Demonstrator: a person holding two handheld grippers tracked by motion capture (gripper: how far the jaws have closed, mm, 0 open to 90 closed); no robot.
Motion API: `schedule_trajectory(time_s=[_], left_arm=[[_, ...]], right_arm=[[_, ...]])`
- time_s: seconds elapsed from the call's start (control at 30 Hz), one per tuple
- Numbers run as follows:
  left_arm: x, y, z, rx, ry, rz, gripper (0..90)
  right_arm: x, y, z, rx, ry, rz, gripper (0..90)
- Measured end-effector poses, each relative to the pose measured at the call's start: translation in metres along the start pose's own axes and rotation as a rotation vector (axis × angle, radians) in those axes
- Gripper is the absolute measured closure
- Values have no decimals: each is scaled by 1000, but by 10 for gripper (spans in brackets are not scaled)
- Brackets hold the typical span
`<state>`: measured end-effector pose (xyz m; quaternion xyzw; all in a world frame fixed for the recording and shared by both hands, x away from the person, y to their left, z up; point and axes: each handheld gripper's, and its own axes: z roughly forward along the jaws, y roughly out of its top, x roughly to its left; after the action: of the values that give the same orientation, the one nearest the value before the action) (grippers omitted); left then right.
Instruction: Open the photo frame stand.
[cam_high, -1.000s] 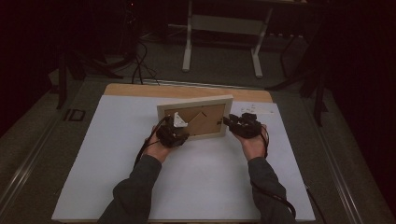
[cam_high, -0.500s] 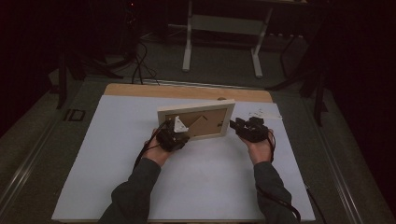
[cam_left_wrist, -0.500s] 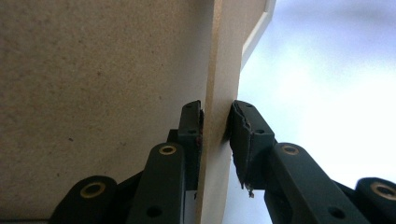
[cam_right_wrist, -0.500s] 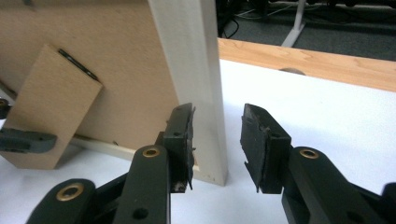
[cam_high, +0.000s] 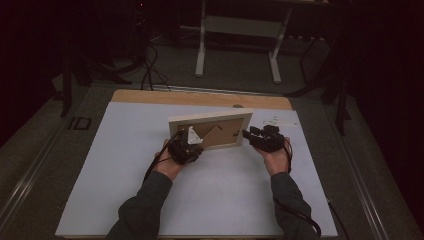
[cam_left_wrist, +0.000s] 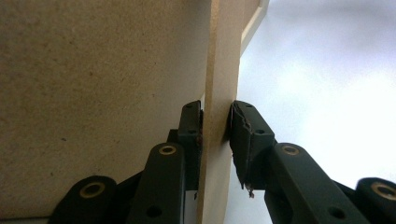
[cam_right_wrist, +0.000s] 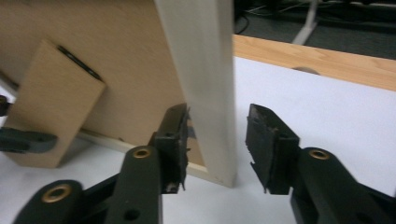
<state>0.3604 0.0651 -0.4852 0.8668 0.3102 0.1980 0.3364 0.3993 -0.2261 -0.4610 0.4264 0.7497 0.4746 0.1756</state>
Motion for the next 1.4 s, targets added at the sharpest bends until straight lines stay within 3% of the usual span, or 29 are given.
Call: schedule_trajectory(time_s=[0.33,0.9,0.93,1.03,1.4], left_arm=[[-2,0,0,4,6,9,748],[-17,1,-4,-12,-4,48,738],[-26,3,-4,-19,-12,70,721],[-35,4,-4,-31,-26,89,707],[-57,4,-6,-40,-96,141,647]], right_arm=[[5,9,7,-15,59,-44,436],[14,15,14,-7,70,-111,290],[14,14,14,-7,63,-110,288],[15,13,14,-14,58,-105,286],[17,6,8,-28,59,-102,278]])
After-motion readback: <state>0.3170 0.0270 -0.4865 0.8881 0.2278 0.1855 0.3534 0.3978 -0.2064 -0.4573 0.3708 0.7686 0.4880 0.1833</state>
